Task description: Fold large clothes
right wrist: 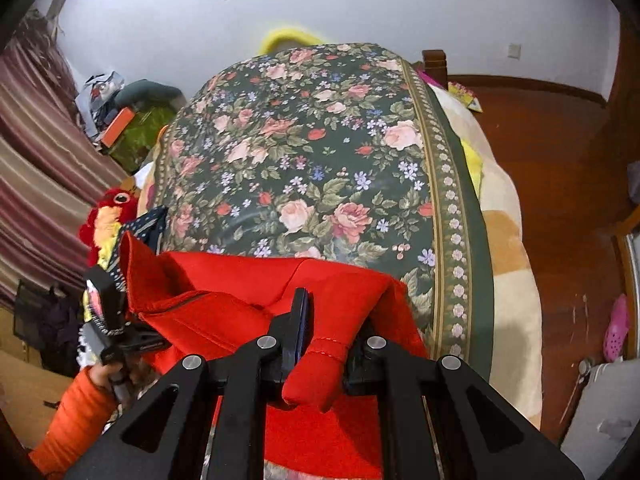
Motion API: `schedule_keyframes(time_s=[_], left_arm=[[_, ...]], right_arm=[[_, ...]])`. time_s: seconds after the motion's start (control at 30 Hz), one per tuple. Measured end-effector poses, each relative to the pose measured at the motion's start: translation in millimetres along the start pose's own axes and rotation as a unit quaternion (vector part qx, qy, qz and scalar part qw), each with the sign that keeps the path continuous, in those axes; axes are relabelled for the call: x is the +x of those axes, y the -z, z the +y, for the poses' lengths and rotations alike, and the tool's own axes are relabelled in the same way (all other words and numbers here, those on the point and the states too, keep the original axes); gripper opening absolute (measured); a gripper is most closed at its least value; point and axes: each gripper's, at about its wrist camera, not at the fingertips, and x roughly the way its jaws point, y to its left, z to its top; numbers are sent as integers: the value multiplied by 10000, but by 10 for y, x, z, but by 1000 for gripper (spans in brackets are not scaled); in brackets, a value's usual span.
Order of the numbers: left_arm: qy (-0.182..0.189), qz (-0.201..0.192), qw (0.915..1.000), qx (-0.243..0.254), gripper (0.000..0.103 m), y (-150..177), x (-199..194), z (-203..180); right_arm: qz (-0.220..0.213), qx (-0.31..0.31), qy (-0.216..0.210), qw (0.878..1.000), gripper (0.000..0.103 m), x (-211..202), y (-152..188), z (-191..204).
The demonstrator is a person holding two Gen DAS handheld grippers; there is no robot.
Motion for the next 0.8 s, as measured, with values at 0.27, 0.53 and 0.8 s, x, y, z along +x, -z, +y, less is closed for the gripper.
schedule_keyframes(time_s=[0.27,0.53,0.8], left_arm=[[-18,23,10000,-85,103,1,38,26],[103,104,9998,-98,103,3,-81,97],[163,-378,9991,-82,102,189,-752,374]], right_arm=[[-421,-48,1281,9909,8,-524,-30,-205],[-1130,171,1298,9849,8,-1237,225,-378],[-400,-831,1005,9907,8,-281,704,289]])
